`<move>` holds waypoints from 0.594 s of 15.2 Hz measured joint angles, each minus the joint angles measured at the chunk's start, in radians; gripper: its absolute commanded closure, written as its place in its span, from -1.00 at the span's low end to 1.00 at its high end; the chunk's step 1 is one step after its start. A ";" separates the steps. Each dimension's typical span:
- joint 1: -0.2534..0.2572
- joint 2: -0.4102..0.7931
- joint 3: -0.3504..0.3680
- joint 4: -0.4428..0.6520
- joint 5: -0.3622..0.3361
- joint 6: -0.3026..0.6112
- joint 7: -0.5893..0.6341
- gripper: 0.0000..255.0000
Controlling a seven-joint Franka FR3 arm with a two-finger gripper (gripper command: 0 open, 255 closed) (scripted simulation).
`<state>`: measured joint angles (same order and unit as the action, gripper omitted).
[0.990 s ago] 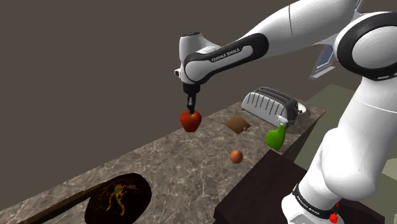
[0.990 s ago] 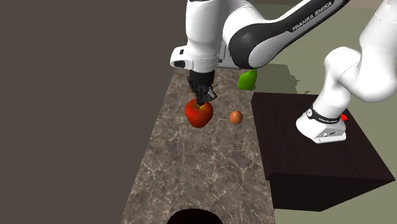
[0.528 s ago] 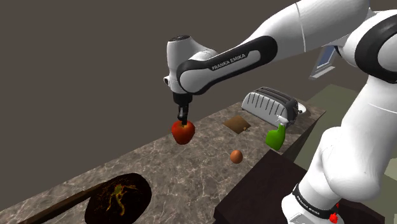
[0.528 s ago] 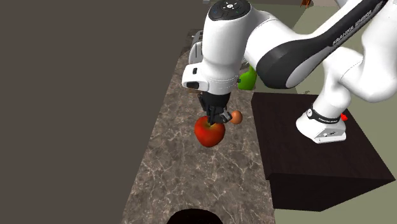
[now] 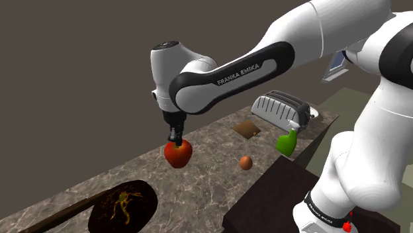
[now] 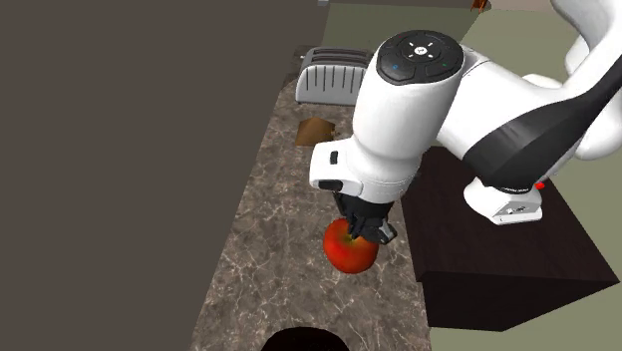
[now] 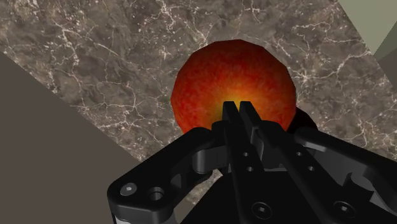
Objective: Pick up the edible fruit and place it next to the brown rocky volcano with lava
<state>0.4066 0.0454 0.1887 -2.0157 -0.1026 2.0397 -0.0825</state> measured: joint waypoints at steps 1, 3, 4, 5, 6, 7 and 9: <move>0.013 0.002 0.011 0.001 -0.001 0.000 0.024 1.00; 0.039 0.019 0.035 0.025 -0.004 -0.012 0.074 1.00; 0.052 0.042 0.045 0.056 -0.010 -0.023 0.099 1.00; 0.064 0.049 0.055 0.067 -0.011 -0.030 0.121 1.00; 0.078 0.056 0.066 0.071 -0.013 -0.029 0.147 1.00; 0.091 0.067 0.076 0.081 -0.017 -0.031 0.170 1.00; 0.120 0.098 0.097 0.116 -0.026 -0.040 0.223 1.00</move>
<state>0.5269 0.1436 0.2854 -1.8996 -0.1290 1.9993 0.1402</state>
